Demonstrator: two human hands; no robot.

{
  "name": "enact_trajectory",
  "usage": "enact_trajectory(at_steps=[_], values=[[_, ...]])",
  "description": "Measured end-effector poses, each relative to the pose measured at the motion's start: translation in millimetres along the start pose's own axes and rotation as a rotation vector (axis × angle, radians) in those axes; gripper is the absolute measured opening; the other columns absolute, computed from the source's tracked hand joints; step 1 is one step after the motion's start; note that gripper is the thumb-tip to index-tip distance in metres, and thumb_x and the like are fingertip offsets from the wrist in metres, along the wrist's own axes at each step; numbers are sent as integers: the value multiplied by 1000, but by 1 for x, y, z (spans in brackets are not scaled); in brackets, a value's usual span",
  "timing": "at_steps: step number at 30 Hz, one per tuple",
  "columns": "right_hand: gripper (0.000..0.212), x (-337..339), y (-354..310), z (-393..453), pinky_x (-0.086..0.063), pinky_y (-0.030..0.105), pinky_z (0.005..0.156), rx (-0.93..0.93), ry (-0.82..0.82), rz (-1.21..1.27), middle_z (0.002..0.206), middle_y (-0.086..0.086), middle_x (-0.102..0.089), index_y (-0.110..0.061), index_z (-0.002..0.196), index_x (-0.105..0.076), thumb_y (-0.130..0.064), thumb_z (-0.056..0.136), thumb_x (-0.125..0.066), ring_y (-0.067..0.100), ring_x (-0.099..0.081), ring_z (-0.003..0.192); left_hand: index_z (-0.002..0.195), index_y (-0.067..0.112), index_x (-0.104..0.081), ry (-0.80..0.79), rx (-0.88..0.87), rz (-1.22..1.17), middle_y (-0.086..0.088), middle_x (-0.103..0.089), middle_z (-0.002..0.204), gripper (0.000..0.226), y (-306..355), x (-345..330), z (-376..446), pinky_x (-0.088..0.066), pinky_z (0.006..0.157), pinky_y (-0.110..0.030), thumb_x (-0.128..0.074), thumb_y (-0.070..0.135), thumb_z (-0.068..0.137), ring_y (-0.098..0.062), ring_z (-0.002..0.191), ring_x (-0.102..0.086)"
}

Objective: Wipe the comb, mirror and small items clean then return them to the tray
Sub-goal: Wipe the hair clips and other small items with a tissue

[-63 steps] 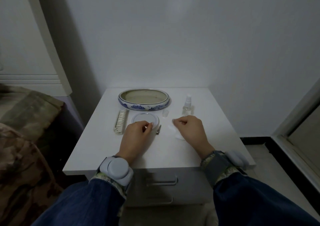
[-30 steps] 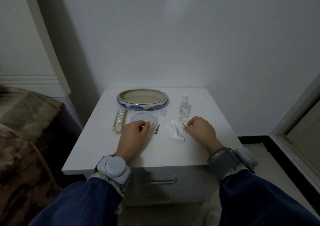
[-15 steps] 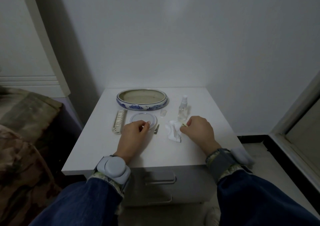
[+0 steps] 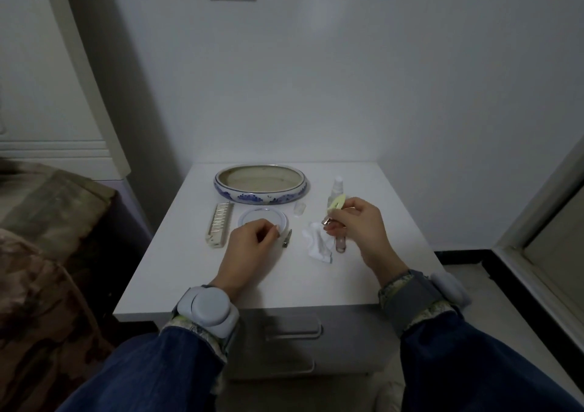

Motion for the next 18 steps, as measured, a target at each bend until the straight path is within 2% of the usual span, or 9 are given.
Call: enact_trajectory(at_steps=[2,6,9,13,18], values=[[8,-3,3,-1,-54,20,54,-58,-41,118,75,17,-66,0,85,-54,6,84,-59,16,-67,57,80,4,-65,-11,-20,-15,-7,-64,75,21,3,0,0,-36,62,-12,-54,16,93,-6,66,-51],[4,-12,8,-4,-52,17,52,-116,-167,189,84,18,-67,2,91,-54,4,87,-56,17,-70,65,85,1,-66,-67,-50,-63,-11,-64,77,29,7,-3,0,-36,63,-12,-50,22,96,-8,67,-51],[5,-20,11,-5,-54,20,60,-115,-271,171,82,14,-67,1,90,-61,1,87,-56,17,-69,67,84,7,-66,-138,-72,-98,-3,-64,78,30,8,-7,-1,-36,65,-10,-48,28,96,-6,71,-54],[8,-28,13,-6,-50,18,57,-90,-321,60,73,10,-61,3,92,-63,0,86,-58,11,-60,60,79,25,-59,-197,-88,-104,5,-60,78,22,11,-12,-2,-36,66,-5,-46,28,97,-3,74,-53],[8,-33,13,-6,-47,17,55,-84,-350,48,71,10,-59,3,92,-63,1,86,-58,10,-57,59,81,21,-59,-210,-94,-127,-2,-62,80,20,9,-13,0,-39,67,-10,-47,24,97,-2,70,-52]])
Point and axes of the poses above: each hand's wrist, its own z-axis towards the middle knuckle, its own x-axis out of the back of the hand, y = z × x, the point moved 4 cm from there along z, towards the middle knuckle
